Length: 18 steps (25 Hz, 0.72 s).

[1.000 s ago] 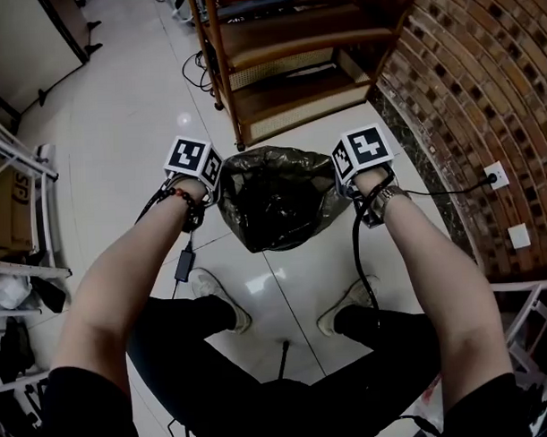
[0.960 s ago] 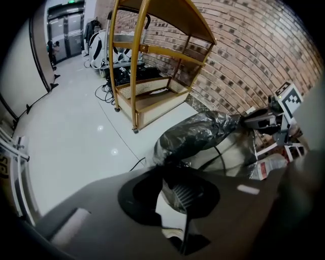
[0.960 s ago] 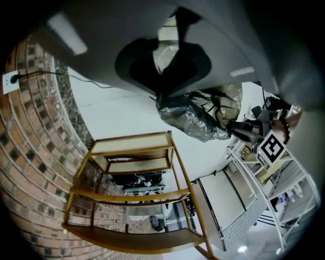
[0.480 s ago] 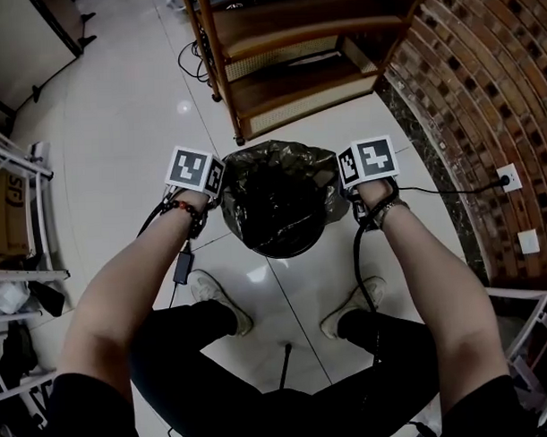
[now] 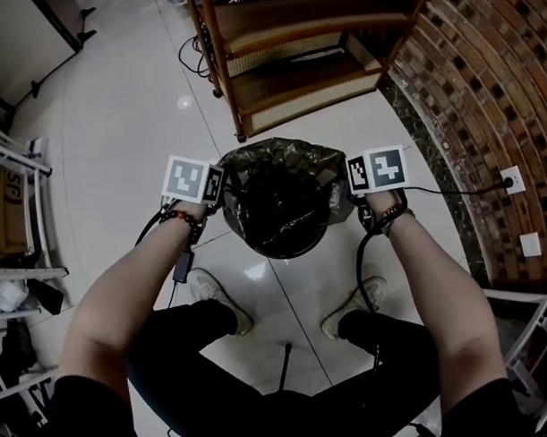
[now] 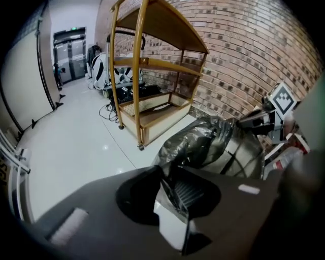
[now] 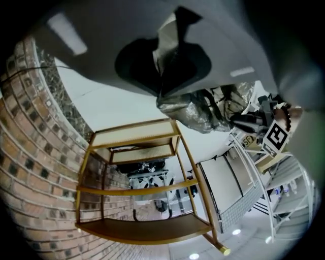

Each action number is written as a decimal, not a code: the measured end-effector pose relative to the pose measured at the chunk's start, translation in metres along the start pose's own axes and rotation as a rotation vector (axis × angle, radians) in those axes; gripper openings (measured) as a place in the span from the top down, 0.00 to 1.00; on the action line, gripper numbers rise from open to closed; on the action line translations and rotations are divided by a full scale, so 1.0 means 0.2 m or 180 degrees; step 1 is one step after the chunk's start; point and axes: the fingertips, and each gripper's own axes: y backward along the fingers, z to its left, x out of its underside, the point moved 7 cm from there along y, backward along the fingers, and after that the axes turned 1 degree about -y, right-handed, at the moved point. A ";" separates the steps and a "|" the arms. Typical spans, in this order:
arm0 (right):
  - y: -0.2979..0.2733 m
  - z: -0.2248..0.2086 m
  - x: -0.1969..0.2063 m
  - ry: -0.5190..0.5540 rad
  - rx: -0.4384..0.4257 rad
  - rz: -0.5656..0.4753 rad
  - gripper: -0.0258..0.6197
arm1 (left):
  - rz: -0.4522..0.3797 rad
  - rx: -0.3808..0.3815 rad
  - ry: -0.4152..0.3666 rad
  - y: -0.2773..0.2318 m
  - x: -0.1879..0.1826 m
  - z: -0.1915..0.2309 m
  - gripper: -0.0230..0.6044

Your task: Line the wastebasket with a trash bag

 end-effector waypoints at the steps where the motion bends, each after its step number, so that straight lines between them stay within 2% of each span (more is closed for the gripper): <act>1: -0.02 0.00 0.03 -0.0015 -0.0026 0.0055 0.93 | 0.0046 0.0020 0.0033 -0.01 0.02 0.00 0.84; 3: -0.04 0.00 0.06 -0.0066 -0.0081 0.0088 0.93 | 0.0019 0.0015 0.0040 -0.01 0.03 0.00 0.87; 4: -0.03 -0.01 0.06 -0.0082 -0.0096 0.0048 0.93 | -0.0050 -0.0008 0.0020 0.01 0.02 0.00 0.95; 5: -0.01 -0.01 0.04 -0.0084 -0.0096 -0.0022 0.93 | -0.0129 -0.0030 -0.0002 0.02 0.01 0.00 0.96; 14: 0.12 0.01 -0.10 0.0105 0.0051 -0.0610 0.93 | -0.0509 -0.0186 -0.0070 0.14 -0.04 0.00 0.96; 16: 0.12 0.00 -0.09 0.0106 0.0074 -0.0629 0.93 | -0.0538 -0.0184 -0.0119 0.14 -0.04 -0.01 0.96; 18: 0.08 -0.01 -0.06 0.0065 0.0040 -0.0494 0.93 | -0.0409 -0.0139 -0.0102 0.10 -0.02 -0.01 0.96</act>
